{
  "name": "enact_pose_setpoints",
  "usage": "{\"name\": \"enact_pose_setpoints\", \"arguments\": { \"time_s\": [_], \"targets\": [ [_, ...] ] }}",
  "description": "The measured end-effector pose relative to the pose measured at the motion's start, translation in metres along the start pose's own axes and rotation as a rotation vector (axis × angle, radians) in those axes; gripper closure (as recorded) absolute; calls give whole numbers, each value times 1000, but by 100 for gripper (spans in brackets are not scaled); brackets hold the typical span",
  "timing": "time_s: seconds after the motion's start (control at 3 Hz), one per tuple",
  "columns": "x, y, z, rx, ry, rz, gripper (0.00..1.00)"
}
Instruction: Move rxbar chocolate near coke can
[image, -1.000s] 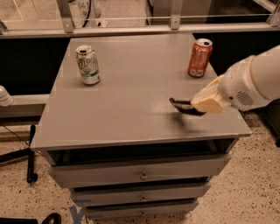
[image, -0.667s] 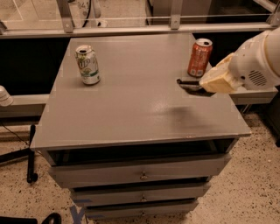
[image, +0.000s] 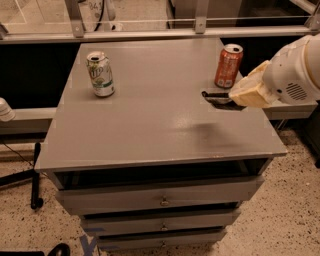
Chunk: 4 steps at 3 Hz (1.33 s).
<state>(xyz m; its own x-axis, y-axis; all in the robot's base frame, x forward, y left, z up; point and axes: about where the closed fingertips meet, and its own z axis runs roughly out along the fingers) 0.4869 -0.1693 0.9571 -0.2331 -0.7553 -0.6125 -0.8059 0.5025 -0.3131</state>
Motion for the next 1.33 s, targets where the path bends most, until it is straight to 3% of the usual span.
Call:
{"name": "enact_pose_setpoints", "arguments": {
  "time_s": [0.67,1.0,1.33],
  "targets": [
    [8,-51,22,47,-104,-135,100],
    [16,-70,48,18,-128,-219,100],
    [33,-77,79,-43,-116,-292,100]
  ]
}}
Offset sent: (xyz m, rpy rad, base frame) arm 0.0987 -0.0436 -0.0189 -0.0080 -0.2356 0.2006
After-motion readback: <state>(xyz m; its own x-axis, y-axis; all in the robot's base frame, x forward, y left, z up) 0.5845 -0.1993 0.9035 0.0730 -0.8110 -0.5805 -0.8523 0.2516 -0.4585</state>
